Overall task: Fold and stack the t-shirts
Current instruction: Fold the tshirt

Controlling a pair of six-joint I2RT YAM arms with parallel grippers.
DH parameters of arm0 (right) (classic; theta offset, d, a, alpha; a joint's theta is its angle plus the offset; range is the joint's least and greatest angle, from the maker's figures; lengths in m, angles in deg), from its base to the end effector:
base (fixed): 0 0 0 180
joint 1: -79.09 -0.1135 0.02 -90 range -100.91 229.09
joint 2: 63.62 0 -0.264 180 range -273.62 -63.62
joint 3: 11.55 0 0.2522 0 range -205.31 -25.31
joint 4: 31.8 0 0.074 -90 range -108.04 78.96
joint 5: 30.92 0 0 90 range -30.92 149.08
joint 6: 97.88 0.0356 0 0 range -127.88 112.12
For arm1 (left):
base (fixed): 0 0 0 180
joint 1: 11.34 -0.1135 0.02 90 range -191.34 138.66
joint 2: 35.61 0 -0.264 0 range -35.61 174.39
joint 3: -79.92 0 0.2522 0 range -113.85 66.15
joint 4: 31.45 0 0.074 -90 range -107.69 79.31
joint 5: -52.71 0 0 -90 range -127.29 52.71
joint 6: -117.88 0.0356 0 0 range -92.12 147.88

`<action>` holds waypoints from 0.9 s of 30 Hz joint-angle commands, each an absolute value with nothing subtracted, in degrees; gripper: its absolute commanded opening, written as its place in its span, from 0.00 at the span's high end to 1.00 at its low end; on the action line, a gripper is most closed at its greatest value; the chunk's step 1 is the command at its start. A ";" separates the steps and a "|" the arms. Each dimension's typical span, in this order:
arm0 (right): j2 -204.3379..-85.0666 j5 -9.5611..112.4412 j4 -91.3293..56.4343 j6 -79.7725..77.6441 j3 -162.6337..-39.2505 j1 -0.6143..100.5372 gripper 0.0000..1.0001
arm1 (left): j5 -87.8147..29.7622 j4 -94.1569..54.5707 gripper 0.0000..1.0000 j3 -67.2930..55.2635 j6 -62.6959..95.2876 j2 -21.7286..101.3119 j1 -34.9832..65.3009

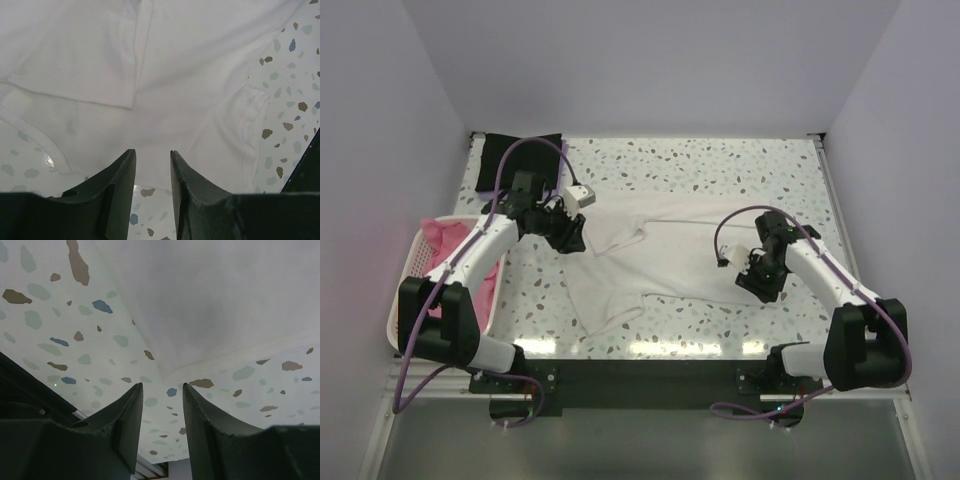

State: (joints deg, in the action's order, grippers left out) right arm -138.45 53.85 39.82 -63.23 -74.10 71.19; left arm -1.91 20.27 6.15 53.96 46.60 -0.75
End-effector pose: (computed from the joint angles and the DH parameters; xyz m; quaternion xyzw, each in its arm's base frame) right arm 0.2065 0.0319 0.2058 -0.5251 0.8481 0.0203 0.0670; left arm 0.2763 -0.0726 0.2487 0.3639 0.8492 -0.2579 0.2826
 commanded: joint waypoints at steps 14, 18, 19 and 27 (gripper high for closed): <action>-139.21 58.99 30.13 -63.25 -65.74 69.51 0.63 | -0.55 19.40 0.60 5.95 53.54 46.56 -1.06; -140.17 58.99 28.63 -63.34 -64.16 69.25 0.64 | -0.99 19.93 0.60 5.77 53.80 46.56 -1.06; -140.35 58.99 28.37 -63.42 -63.81 69.33 0.65 | -1.16 20.01 0.60 5.86 53.80 46.48 -1.06; -140.53 60.49 24.67 -63.43 -60.82 69.24 0.78 | 3.41 27.12 0.61 9.45 64.16 42.62 0.25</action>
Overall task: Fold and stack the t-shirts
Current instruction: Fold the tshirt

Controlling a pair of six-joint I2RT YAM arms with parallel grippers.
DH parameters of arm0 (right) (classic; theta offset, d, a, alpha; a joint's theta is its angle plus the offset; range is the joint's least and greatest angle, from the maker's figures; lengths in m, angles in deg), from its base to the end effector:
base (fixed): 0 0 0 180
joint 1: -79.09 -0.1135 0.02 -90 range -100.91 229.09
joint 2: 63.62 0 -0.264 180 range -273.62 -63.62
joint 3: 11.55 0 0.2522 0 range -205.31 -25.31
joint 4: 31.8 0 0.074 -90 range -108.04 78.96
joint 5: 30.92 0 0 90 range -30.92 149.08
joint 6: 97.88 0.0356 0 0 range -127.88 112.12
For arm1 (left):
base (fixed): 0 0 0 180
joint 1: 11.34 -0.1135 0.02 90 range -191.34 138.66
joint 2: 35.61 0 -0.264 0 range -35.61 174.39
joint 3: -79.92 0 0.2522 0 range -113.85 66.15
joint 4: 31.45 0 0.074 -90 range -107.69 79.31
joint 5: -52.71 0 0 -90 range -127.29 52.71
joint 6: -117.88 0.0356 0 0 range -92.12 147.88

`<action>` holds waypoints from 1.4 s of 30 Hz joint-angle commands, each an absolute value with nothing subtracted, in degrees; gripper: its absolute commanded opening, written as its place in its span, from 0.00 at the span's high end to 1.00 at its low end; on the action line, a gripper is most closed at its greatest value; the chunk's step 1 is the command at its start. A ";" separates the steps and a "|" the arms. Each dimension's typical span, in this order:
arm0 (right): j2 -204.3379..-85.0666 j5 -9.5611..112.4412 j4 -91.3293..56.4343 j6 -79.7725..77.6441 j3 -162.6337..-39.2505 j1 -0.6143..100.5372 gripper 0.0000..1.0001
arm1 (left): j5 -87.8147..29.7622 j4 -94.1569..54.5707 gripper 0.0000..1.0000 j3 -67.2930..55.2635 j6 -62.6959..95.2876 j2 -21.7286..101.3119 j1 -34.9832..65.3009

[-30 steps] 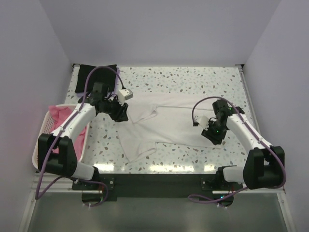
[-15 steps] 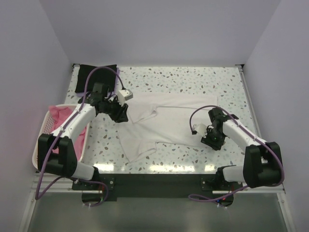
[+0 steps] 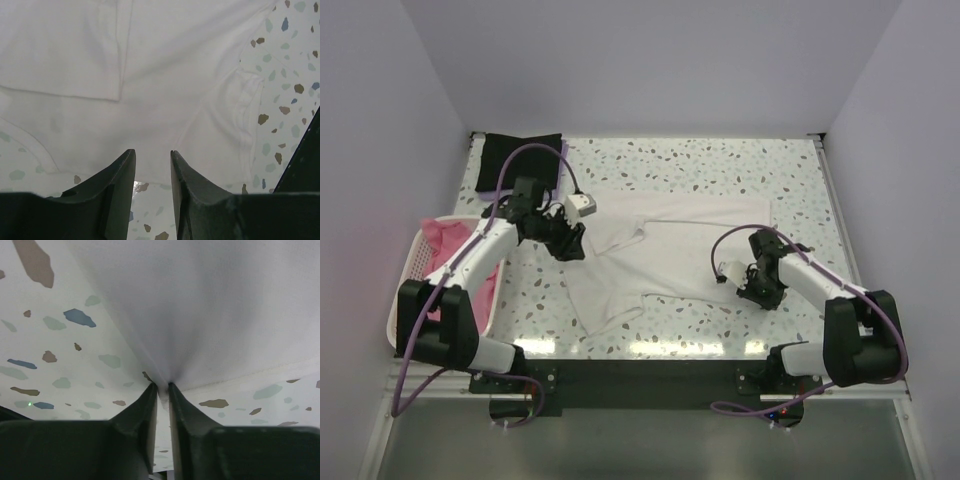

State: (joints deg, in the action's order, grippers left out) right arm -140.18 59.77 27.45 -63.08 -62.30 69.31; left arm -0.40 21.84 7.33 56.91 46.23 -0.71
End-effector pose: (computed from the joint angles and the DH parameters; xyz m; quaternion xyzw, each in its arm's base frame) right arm 0.1924 0.0327 0.1513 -0.5364 0.8428 -0.0222 0.0374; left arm 0.2700 -0.0724 0.2434 0.3833 0.8414 -0.2674 0.2714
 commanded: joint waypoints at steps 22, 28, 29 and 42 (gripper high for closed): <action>-142.46 59.61 26.43 -60.44 -66.00 69.07 1.00 | -23.13 14.57 0.57 31.34 73.40 39.70 25.13; -142.63 59.87 26.52 -60.79 -66.18 69.16 1.00 | -24.28 13.07 0.69 34.95 74.02 41.82 26.10; -142.55 59.87 26.69 -60.88 -66.18 69.07 1.00 | -24.37 13.68 0.73 35.30 74.37 41.64 26.19; -134.72 58.55 37.94 -63.95 -67.93 69.16 1.00 | -20.16 29.85 1.00 25.22 76.13 31.80 24.96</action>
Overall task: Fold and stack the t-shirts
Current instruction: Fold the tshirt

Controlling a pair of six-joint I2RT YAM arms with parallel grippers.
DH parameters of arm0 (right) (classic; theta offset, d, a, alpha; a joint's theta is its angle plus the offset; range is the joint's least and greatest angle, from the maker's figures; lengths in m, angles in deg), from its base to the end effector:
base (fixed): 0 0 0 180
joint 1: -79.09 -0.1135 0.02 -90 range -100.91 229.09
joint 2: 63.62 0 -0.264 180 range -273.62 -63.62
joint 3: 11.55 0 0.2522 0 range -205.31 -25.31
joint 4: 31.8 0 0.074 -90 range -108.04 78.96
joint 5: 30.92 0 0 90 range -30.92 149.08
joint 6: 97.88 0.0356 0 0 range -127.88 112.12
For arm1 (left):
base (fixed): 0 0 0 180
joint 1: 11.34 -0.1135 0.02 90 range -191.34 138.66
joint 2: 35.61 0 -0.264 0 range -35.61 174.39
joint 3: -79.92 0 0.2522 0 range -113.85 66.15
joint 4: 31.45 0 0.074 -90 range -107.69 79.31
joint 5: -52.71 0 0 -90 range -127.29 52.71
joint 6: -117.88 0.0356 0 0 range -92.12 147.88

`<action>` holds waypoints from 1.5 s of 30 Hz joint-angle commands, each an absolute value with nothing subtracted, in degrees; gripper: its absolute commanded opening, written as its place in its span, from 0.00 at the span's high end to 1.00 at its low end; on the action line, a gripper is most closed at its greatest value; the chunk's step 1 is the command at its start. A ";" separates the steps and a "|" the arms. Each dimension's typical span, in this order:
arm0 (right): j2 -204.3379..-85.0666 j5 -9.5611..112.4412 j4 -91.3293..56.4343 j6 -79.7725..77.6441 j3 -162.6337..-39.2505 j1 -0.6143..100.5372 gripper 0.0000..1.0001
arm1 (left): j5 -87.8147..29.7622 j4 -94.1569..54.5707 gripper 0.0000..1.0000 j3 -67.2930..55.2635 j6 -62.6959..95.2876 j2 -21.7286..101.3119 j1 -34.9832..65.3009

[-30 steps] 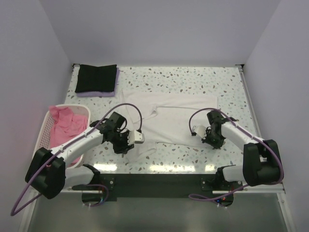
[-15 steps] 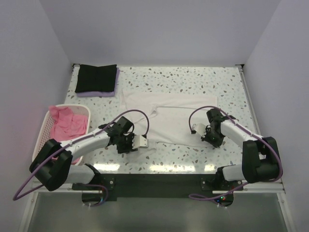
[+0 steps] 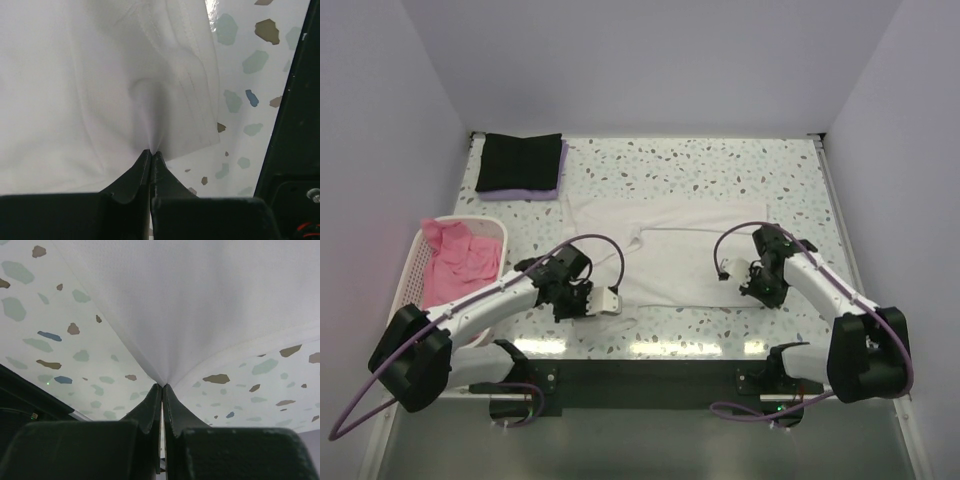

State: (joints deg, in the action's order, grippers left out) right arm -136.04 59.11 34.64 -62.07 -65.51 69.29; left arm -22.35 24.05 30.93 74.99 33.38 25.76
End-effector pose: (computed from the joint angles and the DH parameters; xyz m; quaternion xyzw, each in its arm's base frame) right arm 0.1865 0.0322 0.1761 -0.5293 0.8473 -0.0170 0.0411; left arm 0.1456 -0.1216 0.1687 0.6717 0.7187 -0.1176 0.1359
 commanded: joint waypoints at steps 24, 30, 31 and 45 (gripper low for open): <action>-153.27 58.38 36.54 -67.47 -88.58 74.25 1.00 | -19.62 28.63 1.00 -4.06 81.75 54.72 10.63; -156.43 58.29 36.36 -67.99 -91.40 74.96 1.00 | -19.53 29.77 1.00 -9.60 83.95 59.21 8.61; -156.69 58.46 35.93 -68.08 -91.66 75.04 1.00 | -19.53 29.77 1.00 -9.96 84.30 59.65 8.18; -163.37 58.99 34.25 -68.70 -95.97 76.45 1.00 | -19.18 26.61 1.00 -14.53 83.51 66.25 6.94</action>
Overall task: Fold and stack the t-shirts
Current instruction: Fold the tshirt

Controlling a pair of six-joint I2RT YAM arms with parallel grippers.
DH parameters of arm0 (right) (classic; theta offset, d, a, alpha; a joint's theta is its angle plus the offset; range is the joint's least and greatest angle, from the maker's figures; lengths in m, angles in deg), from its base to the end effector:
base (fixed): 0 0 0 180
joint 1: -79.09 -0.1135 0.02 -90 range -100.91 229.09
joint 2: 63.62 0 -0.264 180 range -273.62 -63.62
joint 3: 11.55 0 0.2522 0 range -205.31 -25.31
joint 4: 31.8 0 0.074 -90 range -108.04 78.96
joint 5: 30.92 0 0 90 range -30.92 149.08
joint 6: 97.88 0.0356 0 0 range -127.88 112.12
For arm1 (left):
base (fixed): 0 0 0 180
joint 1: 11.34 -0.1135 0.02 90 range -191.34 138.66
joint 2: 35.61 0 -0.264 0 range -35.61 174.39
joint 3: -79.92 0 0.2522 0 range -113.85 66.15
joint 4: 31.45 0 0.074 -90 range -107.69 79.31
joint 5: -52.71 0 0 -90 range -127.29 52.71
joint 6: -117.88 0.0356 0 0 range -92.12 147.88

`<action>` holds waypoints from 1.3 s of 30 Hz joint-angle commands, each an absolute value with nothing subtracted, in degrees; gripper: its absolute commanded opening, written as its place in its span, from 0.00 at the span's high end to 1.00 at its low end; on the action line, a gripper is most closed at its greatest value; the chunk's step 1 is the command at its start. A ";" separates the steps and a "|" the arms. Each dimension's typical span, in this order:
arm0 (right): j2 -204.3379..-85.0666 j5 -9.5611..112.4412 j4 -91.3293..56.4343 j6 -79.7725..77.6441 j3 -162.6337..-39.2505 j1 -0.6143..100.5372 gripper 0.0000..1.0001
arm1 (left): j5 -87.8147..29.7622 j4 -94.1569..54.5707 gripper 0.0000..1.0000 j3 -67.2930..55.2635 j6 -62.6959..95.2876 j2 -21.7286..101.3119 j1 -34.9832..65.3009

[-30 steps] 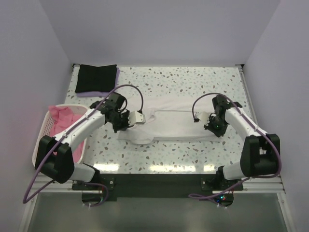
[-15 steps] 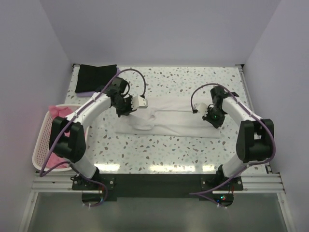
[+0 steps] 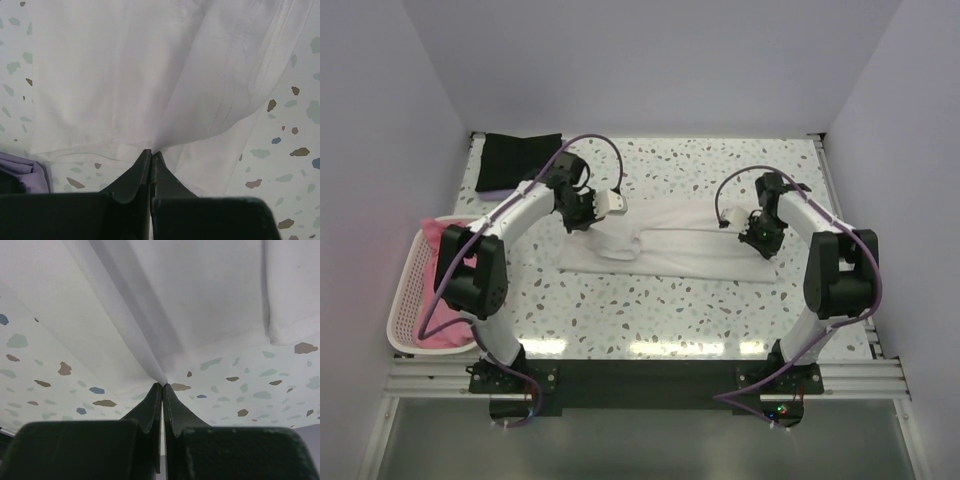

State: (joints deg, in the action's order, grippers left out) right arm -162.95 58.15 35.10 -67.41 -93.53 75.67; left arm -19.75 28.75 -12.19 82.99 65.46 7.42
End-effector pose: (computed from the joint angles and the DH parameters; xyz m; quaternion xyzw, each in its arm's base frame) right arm 0.3139 0.0193 0.1898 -0.5218 0.8516 -0.0164 0.0481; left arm 0.3357 -0.1254 0.2324 0.6061 0.7604 -0.0867 0.2166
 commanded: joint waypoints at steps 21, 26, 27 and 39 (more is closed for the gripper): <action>-170.14 59.86 33.29 -67.56 -102.30 76.89 1.00 | -18.83 24.67 1.00 -15.32 83.86 70.29 4.30; -171.37 60.05 33.20 -67.20 -103.79 76.89 1.00 | -19.01 24.06 1.00 -14.88 83.77 70.82 4.13; -171.55 60.22 33.20 -67.12 -103.88 76.89 1.00 | -19.09 23.97 1.00 -14.88 83.77 70.91 4.13; -173.75 61.36 32.76 -66.07 -104.85 76.89 0.93 | -19.88 22.48 0.93 -14.44 81.58 72.49 3.86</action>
State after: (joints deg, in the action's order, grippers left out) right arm -173.22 59.66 33.31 -66.84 -103.02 76.54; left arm -19.77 24.70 -13.15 82.79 72.13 4.47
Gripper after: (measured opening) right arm 0.041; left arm 0.053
